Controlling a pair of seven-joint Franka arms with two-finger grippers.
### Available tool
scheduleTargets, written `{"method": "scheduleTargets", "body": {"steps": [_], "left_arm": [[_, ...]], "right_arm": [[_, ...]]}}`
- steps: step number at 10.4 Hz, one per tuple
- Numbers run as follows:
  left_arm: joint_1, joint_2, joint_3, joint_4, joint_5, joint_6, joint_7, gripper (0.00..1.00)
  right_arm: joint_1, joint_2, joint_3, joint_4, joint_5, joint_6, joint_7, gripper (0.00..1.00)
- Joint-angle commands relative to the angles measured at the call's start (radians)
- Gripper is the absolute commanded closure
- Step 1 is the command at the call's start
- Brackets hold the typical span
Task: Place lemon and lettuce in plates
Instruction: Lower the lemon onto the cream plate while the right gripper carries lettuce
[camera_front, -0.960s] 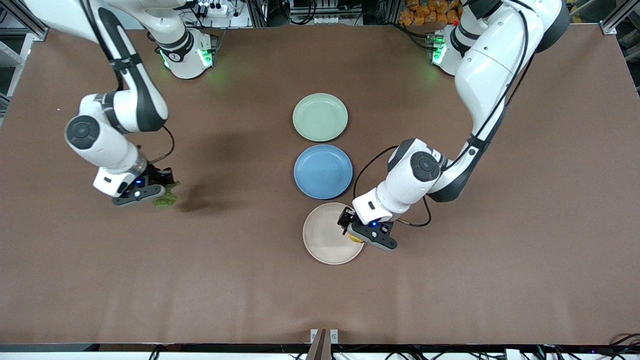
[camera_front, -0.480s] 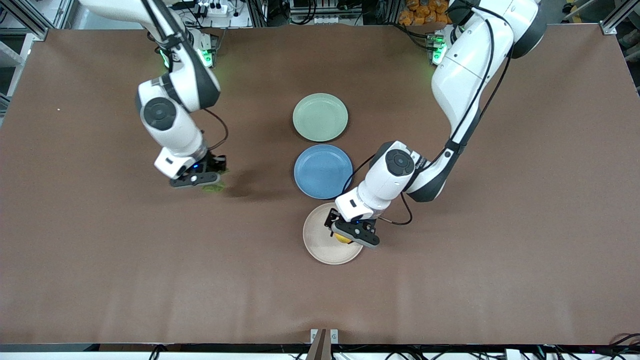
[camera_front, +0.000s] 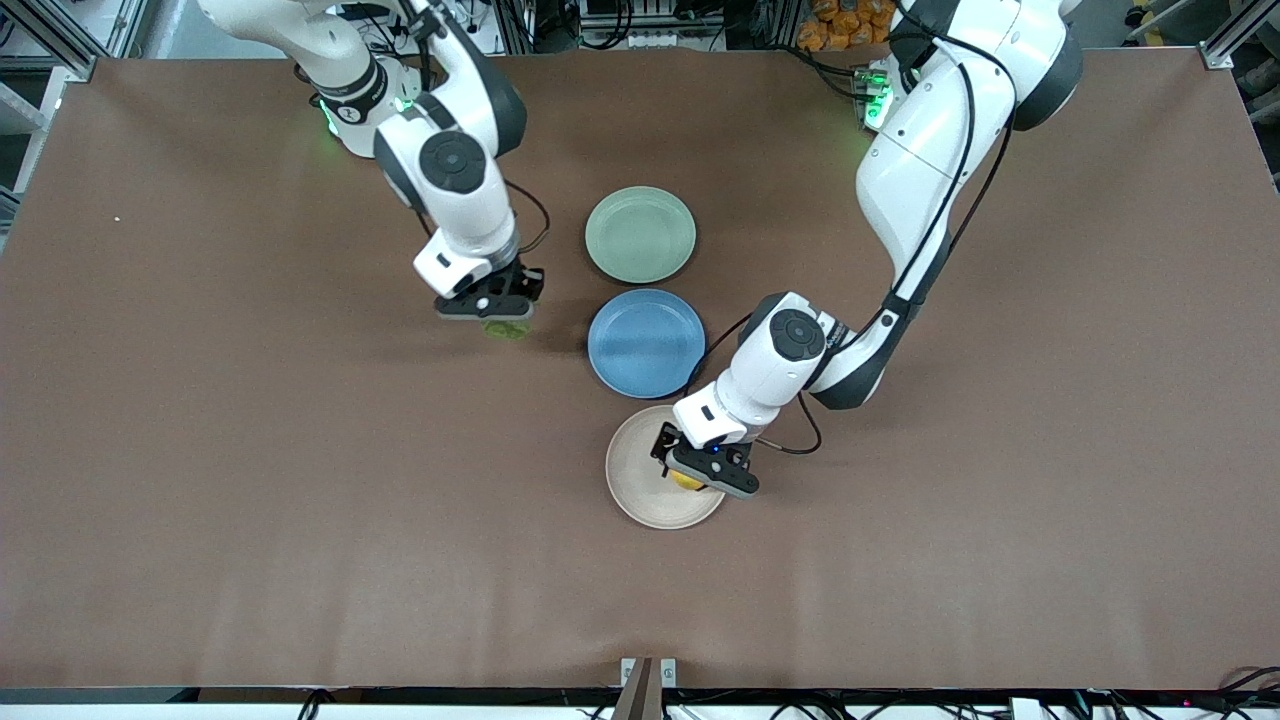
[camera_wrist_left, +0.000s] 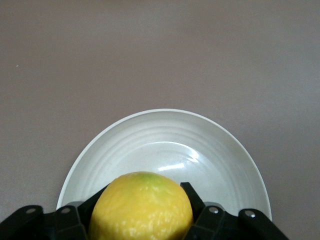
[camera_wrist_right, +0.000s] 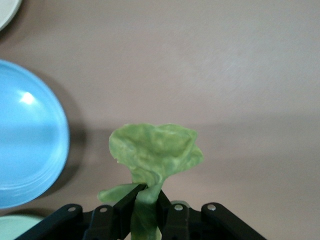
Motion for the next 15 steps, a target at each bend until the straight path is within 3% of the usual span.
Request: {"method": "scheduleTargets", "body": {"steps": [1, 2, 5, 9, 12, 13, 14, 15], "left_arm": [[-0.014, 0.012, 0.009, 0.022, -0.014, 0.011, -0.022, 0.31], [-0.009, 0.017, 0.009, 0.022, -0.014, 0.011, -0.018, 0.00], [-0.006, 0.008, 0.008, 0.021, -0.018, 0.011, -0.025, 0.00], [-0.002, -0.008, 0.006, 0.021, -0.024, -0.005, -0.041, 0.00], [0.017, -0.046, 0.003, 0.027, -0.023, -0.147, -0.041, 0.00], [0.030, -0.064, -0.003, 0.027, -0.023, -0.201, -0.039, 0.00], [0.040, -0.089, -0.004, 0.028, -0.023, -0.256, -0.039, 0.00], [0.049, -0.113, -0.006, 0.028, -0.023, -0.319, -0.039, 0.00]], "right_arm": [[0.115, 0.003, -0.010, 0.037, 0.067, -0.018, 0.156, 1.00], [0.161, 0.007, -0.010, 0.044, 0.067, -0.018, 0.220, 1.00], [0.265, 0.023, -0.012, 0.049, 0.069, -0.016, 0.368, 0.99], [0.339, 0.124, -0.012, 0.104, 0.067, -0.006, 0.497, 0.98], [0.341, 0.227, -0.012, 0.220, 0.066, -0.010, 0.549, 0.95], [0.341, 0.236, -0.012, 0.231, 0.066, -0.012, 0.549, 0.61], [0.347, 0.237, -0.013, 0.227, 0.052, -0.015, 0.546, 0.01], [0.356, 0.239, -0.013, 0.225, 0.044, -0.016, 0.546, 0.00]]}}
